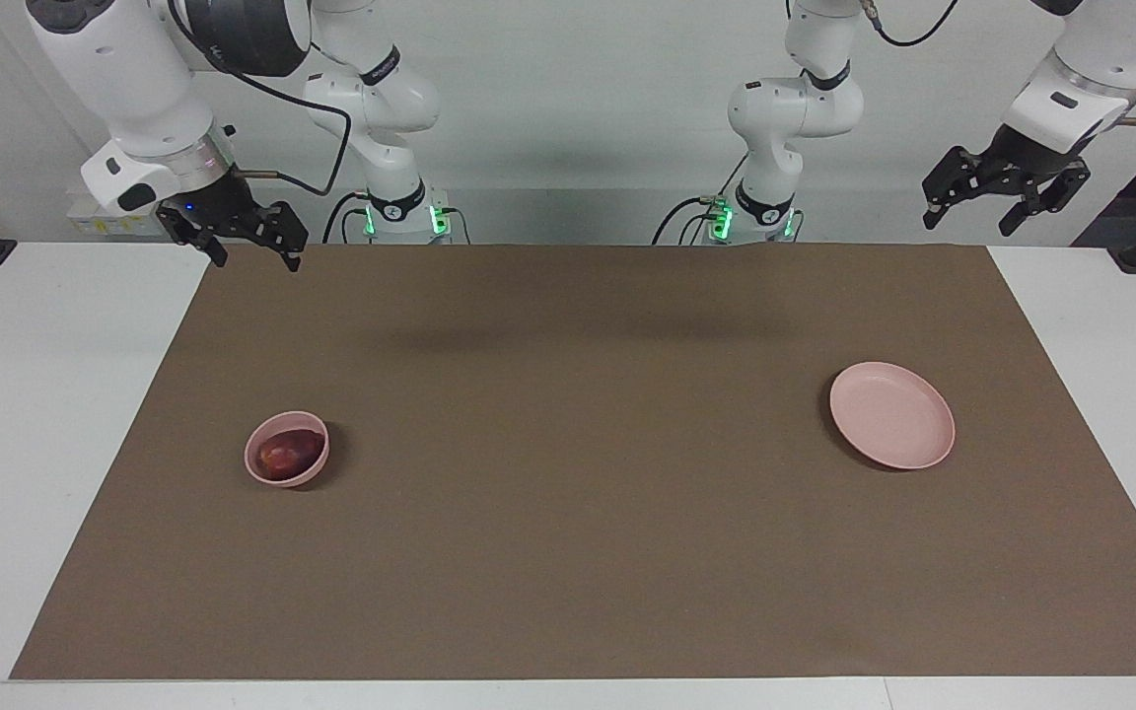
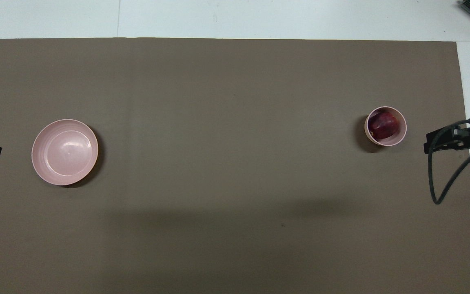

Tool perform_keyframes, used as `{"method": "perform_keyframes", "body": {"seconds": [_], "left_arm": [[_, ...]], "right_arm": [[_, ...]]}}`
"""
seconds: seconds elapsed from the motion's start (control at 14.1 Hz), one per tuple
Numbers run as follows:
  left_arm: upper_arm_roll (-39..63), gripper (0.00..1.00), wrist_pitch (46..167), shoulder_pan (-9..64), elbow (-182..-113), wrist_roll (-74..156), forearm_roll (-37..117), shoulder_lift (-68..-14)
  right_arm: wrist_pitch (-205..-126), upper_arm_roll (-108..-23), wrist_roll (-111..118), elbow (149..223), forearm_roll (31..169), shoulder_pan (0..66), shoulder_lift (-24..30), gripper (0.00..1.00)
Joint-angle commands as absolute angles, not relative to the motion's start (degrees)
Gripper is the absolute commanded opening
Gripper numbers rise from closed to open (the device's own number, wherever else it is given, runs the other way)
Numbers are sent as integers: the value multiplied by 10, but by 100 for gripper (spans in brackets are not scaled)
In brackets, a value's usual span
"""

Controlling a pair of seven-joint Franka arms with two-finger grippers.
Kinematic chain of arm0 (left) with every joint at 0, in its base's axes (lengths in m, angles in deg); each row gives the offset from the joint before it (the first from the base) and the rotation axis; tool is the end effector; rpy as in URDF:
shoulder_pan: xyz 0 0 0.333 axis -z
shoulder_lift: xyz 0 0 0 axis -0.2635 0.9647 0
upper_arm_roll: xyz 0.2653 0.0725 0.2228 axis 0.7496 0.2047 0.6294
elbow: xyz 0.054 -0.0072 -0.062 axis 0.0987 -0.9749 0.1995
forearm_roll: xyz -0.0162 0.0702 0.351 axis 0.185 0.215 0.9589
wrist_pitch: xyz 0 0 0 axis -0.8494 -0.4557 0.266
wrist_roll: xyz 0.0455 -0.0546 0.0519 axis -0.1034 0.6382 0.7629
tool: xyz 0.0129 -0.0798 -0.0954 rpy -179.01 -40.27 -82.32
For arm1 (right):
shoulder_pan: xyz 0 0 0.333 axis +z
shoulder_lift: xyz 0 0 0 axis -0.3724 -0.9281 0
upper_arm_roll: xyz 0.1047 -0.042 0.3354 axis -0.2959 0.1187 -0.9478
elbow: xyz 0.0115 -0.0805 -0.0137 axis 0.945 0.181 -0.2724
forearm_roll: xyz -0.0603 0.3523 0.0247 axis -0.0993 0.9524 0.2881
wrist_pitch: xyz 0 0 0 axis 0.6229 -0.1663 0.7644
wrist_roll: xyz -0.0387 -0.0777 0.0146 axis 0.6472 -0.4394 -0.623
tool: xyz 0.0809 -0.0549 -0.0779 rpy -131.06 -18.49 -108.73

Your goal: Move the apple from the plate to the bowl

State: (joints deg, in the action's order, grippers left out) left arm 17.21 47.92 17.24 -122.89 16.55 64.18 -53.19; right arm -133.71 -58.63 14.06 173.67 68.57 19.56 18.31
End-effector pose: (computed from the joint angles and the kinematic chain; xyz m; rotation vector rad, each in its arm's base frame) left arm 0.4857 0.0003 0.6879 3.1023 -0.2377 -0.0722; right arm 0.5081 -0.0229 0.6262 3.1180 -0.1299 -0.1711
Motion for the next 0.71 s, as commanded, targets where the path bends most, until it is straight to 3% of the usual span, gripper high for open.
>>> {"method": "perform_keyframes", "body": {"seconds": [0.0, 0.64], "left_arm": [[174, 100, 479, 176, -1245, 171, 645, -546], [174, 100, 479, 176, -1245, 171, 645, -546]], "right_arm": [[-1337, -580, 124, 1721, 685, 194, 175, 100], [-1386, -576, 105, 1720, 694, 194, 170, 100]]}}
